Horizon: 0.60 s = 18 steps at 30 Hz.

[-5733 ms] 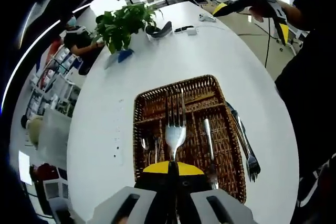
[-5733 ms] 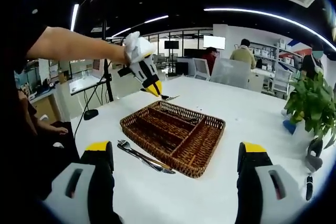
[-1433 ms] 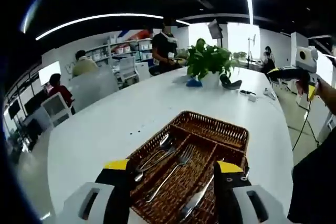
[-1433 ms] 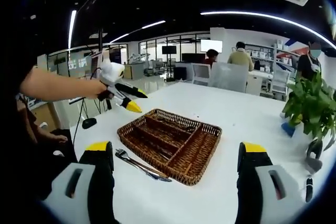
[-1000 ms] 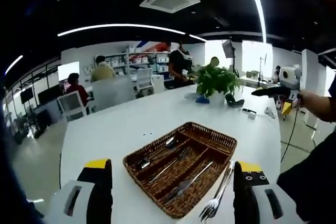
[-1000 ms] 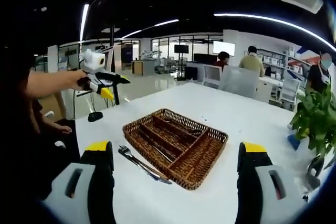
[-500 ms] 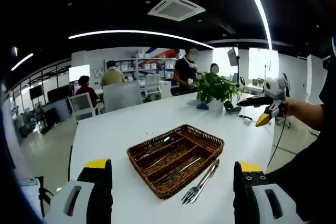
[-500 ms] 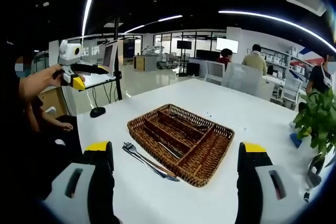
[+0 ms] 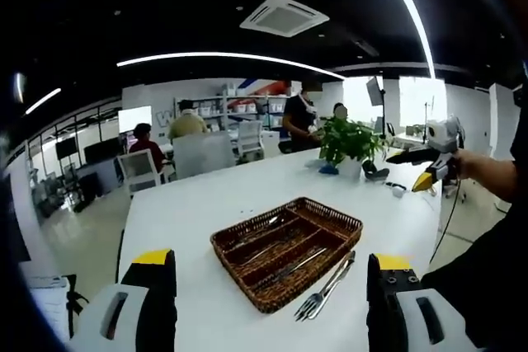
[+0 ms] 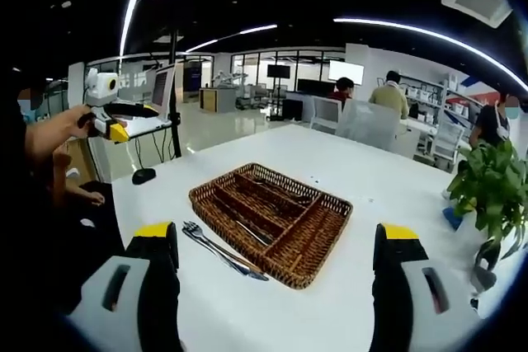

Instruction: Arrange the knives, forks, and spoons in their matching storage slots by inserting each utensil handle-first until every utensil is classified and aligned in the correct compartment

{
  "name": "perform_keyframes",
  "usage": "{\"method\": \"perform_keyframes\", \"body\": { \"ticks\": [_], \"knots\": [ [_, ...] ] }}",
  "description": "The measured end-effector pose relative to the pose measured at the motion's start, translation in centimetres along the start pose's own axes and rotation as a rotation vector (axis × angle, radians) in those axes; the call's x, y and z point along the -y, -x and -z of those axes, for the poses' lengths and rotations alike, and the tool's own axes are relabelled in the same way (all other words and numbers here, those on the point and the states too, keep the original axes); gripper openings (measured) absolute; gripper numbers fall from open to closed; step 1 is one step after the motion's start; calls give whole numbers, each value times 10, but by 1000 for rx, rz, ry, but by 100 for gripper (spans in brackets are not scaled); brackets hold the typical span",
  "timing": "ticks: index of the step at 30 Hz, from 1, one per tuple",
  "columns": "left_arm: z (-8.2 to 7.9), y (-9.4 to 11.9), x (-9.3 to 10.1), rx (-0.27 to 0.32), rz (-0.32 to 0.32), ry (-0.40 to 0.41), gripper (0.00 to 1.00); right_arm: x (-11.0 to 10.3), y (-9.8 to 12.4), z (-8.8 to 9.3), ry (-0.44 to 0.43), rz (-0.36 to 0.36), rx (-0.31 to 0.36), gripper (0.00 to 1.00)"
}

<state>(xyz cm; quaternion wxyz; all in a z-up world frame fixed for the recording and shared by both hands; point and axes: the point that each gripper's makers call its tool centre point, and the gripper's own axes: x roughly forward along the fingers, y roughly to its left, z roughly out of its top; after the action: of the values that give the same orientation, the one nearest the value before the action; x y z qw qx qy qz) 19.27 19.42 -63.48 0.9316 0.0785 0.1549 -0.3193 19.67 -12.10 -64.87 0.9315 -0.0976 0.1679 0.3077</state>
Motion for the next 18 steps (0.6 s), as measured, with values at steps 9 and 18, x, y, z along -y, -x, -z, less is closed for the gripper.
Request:
{"method": "perform_keyframes", "body": {
  "ticks": [9,18],
  "knots": [
    [1,0,-3,-1,-29,-29,100,-2,-8,-15,99,-29,15,99],
    [5,3,2,-6,-44,-48,100,-31,-45,-26,232,-187,-5,94]
  ]
}}
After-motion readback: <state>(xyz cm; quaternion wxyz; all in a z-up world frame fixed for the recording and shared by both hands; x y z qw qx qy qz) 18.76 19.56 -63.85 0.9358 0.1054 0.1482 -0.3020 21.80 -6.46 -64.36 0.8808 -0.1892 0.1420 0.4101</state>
